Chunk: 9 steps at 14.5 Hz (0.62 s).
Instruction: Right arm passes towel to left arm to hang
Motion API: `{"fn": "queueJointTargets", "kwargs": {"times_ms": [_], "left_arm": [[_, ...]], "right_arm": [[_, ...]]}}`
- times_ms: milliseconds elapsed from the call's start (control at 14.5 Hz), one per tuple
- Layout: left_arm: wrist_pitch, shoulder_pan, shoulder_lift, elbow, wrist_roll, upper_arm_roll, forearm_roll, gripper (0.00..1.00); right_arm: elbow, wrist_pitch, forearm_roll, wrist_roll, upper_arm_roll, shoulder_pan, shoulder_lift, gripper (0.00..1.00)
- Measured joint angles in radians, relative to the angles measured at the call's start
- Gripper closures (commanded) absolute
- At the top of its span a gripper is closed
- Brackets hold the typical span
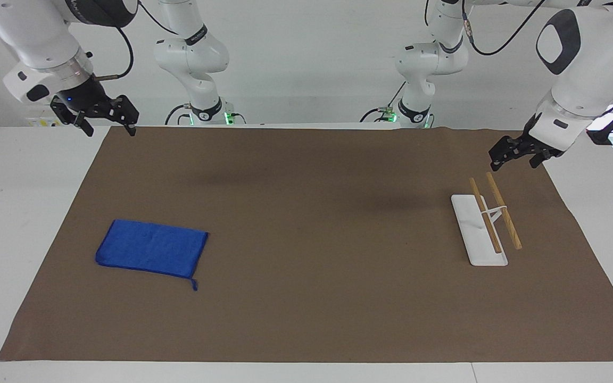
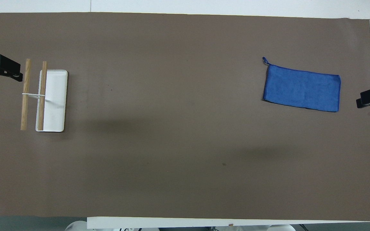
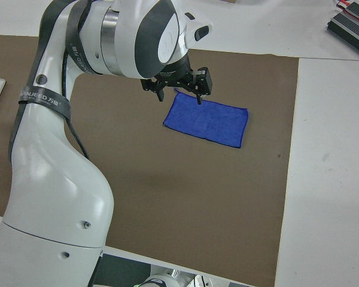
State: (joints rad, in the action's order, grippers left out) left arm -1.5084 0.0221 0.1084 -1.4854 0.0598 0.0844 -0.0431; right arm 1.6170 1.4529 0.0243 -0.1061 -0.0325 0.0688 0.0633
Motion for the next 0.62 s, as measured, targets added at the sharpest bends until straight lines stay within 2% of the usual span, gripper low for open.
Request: {"fn": "queueJointTargets", "kwargs": {"times_ms": [623], "left_arm": [[0.0, 0.0, 0.0, 0.0, 0.0, 0.0, 0.0, 0.0]], "right_arm": [[0.0, -0.018, 0.0, 0.0, -0.006, 0.003, 0.0, 0.0]]}}
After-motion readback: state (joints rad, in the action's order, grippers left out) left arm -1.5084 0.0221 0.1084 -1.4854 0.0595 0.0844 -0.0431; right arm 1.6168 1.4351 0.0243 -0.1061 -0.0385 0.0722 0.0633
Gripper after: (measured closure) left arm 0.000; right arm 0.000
